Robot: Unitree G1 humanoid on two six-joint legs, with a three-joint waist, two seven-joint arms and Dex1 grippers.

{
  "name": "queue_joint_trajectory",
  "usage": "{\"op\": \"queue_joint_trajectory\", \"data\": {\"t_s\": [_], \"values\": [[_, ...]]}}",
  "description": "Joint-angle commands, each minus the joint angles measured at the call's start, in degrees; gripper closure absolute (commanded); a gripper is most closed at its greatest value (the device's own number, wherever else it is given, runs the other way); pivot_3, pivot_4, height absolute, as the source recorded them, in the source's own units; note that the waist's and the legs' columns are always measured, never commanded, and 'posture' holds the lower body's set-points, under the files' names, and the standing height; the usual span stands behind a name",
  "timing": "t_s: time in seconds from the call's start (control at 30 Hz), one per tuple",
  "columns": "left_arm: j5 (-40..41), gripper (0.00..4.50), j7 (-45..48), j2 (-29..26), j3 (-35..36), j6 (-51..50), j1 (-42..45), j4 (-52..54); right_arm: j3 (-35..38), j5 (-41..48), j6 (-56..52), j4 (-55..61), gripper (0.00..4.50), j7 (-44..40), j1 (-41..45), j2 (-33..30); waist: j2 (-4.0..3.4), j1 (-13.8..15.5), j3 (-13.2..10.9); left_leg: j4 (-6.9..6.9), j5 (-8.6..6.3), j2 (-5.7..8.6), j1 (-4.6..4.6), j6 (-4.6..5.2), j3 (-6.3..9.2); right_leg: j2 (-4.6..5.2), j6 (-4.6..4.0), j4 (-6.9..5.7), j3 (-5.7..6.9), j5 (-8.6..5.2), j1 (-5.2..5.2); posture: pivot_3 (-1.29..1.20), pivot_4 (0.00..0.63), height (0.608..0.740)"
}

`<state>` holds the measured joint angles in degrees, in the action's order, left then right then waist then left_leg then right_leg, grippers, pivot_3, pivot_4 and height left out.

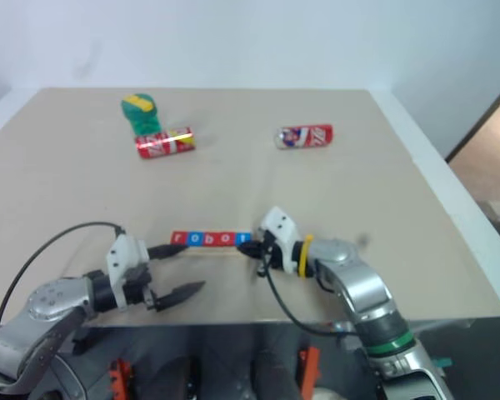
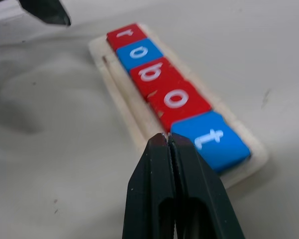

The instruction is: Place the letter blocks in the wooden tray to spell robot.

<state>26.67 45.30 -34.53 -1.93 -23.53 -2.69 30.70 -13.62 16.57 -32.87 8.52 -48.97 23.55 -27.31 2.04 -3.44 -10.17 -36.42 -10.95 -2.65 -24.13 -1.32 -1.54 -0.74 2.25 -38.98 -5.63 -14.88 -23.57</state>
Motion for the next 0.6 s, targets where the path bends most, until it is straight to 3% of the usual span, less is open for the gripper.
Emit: {"op": "queue_joint_trajectory", "data": {"t_s": [0.03, 0.17, 0.27, 0.43, 0.47, 0.6], "values": [[-0.5, 0.0, -0.48, 0.32, 0.3, 1.42, -0.56, 0.98, 0.37, -1.01, 3.02, 0.27, 4.46, 0.37, 1.4, 0.46, 0.0, 0.0, 0.0, 0.0, 0.0, 0.0, 0.0, 0.0, 0.0, 0.0, 0.01, 0.0, 0.0, 0.0, 0.0, 0.0, 0.15, 0.74], [-0.69, 0.0, -0.67, 0.56, 0.91, 1.79, -0.86, 0.71, 2.25, -0.18, 3.18, 1.95, 4.46, 0.5, 1.5, 0.33, 0.0, 0.01, 0.0, 0.0, 0.0, 0.0, -0.01, 0.0, 0.01, 0.0, 0.01, 0.0, 0.01, -0.01, -0.01, 0.0, 0.15, 0.74], [0.62, 0.0, -2.47, 0.97, 5.64, 1.88, -0.54, -1.11, 5.84, 2.37, 2.42, 2.43, 4.46, -0.5, 3.11, -0.84, -0.01, 0.02, -0.01, 0.0, 0.0, 0.0, -0.01, 0.0, 0.01, 0.0, 0.01, 0.0, 0.01, -0.01, -0.01, 0.0, 0.15, 0.74], [1.12, 0.0, -4.25, -2.49, 17.84, 3.16, 4.58, -12.59, 13.92, 6.15, 4.27, -12.03, 2.93, -7.99, 11.9, -7.77, -0.01, 0.01, -0.04, -0.05, 0.05, -0.02, 0.01, 0.08, 0.01, -0.01, -0.11, -0.01, 0.1, 0.09, 0.0, 0.0, 0.15, 0.74], [0.85, 0.0, -4.09, -3.5, 19.1, 3.23, 5.8, -15.09, 14.16, 6.24, 5.58, -14.97, 2.75, -10.56, 13.08, -9.17, 0.01, 0.12, -0.04, -0.05, 0.08, -0.01, 0.03, 0.12, 0.0, -0.01, -0.23, 0.0, 0.12, 0.06, 0.0, 0.0, 0.15, 0.74], [-1.56, 0.0, -1.58, -6.64, 20.85, 7.45, 8.54, -23.68, 13.5, 5.47, 11.46, -24.34, 1.23, -20.09, 14.89, -12.67, 0.05, 0.36, -0.02, 0.04, 0.06, -0.01, 0.05, 0.14, -0.04, 0.01, -0.31, 0.08, 0.14, -0.08, 0.05, 0.0, 0.15, 0.74]]}}
